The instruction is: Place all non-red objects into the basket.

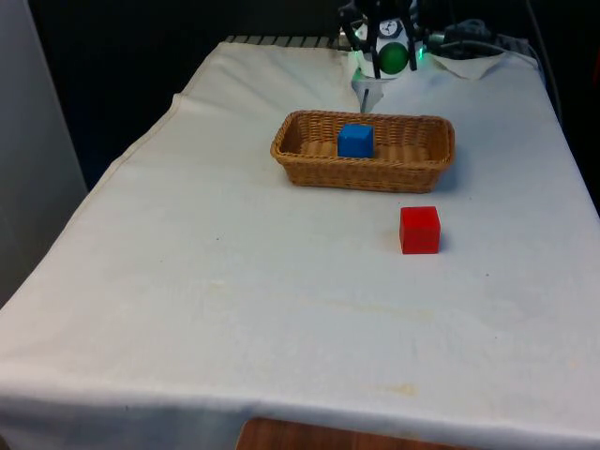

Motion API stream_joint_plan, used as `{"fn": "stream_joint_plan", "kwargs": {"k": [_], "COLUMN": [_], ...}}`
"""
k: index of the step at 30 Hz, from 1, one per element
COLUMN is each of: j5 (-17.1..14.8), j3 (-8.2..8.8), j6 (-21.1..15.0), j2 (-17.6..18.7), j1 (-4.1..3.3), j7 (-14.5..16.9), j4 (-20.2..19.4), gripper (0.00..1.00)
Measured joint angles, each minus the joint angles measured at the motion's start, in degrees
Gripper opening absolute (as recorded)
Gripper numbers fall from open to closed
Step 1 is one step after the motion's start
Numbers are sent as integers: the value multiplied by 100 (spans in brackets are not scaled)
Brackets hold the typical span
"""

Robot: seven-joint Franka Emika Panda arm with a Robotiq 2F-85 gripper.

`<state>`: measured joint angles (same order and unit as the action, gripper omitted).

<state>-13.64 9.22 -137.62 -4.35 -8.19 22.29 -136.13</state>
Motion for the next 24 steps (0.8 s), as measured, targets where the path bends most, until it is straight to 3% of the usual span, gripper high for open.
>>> {"fn": "stream_joint_plan", "kwargs": {"k": [24], "j5": [0], "j3": [-390], "j6": [-682], "j2": [149], "j1": [-6], "j7": [-567], "j4": [-773], "gripper": [0]}}
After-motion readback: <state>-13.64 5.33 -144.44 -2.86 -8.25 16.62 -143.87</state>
